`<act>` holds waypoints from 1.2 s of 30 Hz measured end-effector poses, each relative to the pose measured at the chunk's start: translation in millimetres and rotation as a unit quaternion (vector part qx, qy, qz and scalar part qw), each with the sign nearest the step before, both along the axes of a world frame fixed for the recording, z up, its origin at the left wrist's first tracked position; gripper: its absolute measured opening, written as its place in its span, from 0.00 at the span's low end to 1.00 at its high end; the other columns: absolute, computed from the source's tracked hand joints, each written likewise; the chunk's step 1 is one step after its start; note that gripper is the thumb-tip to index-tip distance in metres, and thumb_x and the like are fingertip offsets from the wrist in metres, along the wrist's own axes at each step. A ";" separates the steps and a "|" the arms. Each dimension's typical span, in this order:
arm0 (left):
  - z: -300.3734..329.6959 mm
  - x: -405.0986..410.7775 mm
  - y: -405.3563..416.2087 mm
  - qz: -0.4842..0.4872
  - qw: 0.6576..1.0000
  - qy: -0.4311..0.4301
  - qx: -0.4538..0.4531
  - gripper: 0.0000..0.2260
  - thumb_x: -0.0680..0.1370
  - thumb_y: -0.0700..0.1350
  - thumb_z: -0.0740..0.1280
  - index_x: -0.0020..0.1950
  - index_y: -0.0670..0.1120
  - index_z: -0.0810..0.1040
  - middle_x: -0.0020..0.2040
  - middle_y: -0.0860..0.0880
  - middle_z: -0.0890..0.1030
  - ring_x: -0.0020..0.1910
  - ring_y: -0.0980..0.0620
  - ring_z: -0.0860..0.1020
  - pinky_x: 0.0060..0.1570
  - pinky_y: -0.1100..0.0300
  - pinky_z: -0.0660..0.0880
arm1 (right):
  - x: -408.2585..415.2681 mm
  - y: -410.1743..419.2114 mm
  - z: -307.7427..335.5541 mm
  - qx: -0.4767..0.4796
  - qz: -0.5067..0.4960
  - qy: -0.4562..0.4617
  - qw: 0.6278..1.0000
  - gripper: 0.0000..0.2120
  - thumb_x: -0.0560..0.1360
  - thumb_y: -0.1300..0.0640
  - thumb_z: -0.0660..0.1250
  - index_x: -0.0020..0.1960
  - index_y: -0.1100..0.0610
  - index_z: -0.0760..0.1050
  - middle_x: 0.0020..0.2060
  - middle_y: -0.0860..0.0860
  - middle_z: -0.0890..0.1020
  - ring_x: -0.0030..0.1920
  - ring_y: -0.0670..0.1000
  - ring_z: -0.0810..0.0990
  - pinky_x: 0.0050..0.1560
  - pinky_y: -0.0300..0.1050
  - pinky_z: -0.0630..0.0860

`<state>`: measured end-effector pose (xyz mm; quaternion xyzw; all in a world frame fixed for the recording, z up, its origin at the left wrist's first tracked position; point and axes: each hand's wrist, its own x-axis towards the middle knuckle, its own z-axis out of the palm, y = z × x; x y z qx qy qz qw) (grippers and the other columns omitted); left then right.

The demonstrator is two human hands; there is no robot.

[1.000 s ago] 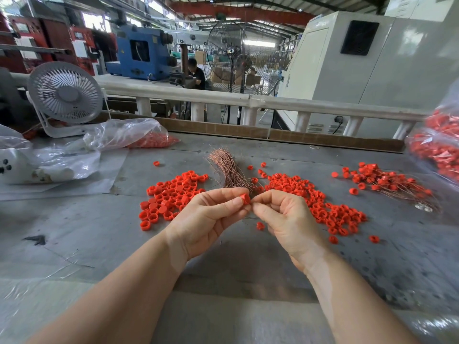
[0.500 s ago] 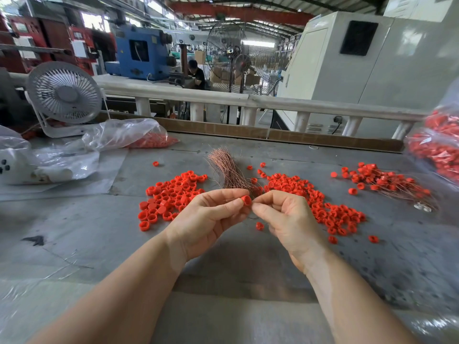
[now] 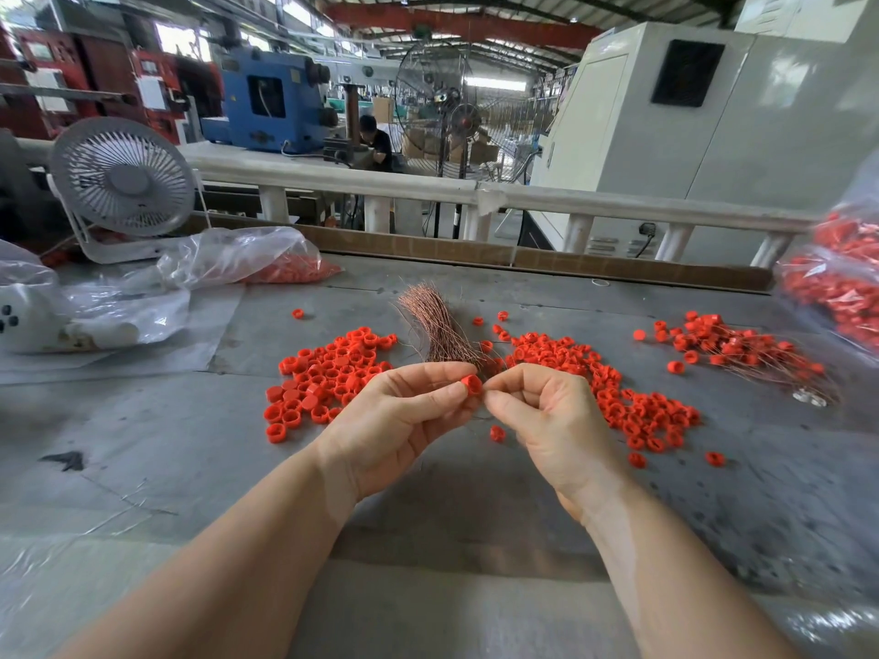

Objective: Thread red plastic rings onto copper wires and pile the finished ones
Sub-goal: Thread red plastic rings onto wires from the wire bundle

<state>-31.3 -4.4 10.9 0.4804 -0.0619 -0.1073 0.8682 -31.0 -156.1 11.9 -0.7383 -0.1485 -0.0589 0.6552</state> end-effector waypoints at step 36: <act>-0.5 -0.1 0.7 -0.007 1.000 0.012 -0.004 0.09 0.66 0.34 0.66 0.40 0.41 0.85 0.36 0.45 0.84 0.34 0.54 0.82 0.36 0.66 0.79 | -1.9 0.8 1.1 -0.054 -0.024 -0.028 0.998 0.10 0.71 0.65 0.69 0.33 0.55 0.79 0.24 0.49 0.79 0.28 0.45 0.74 0.34 0.39 0.71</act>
